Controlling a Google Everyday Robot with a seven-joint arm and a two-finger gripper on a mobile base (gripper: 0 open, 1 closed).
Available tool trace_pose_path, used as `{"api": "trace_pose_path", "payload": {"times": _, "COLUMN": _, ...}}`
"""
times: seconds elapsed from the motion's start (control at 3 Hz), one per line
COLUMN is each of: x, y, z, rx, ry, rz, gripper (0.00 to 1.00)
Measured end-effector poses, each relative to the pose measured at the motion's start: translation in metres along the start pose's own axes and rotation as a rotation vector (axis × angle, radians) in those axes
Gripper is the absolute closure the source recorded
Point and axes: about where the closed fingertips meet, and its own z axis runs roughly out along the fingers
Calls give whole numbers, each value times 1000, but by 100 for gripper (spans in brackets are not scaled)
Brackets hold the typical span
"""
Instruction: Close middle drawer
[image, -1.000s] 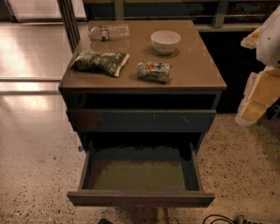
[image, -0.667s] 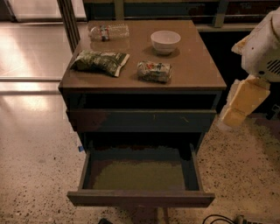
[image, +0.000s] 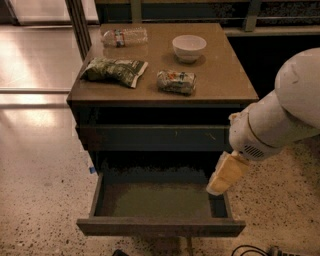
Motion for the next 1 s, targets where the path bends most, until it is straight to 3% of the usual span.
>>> {"api": "trace_pose_path", "payload": {"times": 0.67, "x": 7, "y": 11, "z": 16, "rx": -24, "ry": -1, "rz": 43, "gripper": 0}}
{"api": "trace_pose_path", "payload": {"times": 1.0, "x": 20, "y": 41, "z": 55, "rx": -90, "ry": -24, "rz": 93, "gripper": 0}}
